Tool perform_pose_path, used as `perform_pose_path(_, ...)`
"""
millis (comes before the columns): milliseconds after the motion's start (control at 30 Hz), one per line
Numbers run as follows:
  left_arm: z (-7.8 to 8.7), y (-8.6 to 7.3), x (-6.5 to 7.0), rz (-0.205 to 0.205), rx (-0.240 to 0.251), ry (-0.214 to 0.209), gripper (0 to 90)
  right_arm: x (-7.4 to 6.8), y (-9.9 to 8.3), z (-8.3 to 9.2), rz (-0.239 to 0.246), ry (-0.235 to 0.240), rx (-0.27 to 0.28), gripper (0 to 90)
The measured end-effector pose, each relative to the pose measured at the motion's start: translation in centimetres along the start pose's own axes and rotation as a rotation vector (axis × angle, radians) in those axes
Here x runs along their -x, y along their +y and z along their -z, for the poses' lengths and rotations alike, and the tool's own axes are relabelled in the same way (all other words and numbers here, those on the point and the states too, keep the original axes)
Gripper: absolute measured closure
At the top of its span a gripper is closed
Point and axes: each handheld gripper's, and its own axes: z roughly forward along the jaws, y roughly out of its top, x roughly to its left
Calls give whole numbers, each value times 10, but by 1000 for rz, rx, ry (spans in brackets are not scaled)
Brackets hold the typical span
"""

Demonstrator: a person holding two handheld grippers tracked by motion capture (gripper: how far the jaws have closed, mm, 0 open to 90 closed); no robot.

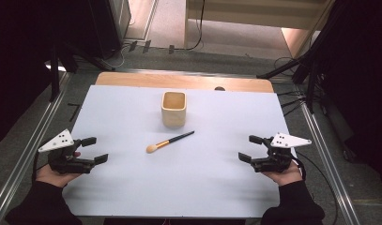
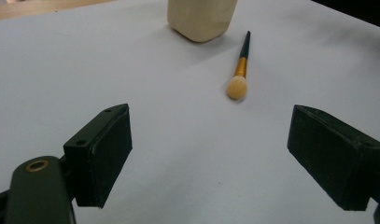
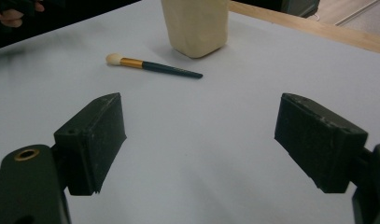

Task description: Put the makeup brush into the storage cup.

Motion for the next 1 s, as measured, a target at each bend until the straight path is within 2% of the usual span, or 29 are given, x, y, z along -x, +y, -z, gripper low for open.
perform_pose_path(267,1,0,0,4,3,2,144,0,10,-8,-3,0,16,166)
perform_pose_path(633,0,0,0,4,-4,1,144,-1,17,-19,-7,13,6,167)
perform_pose_path(1000,-1,0,-1,11,1,-3,144,-3,27,-33,8,24,7,174)
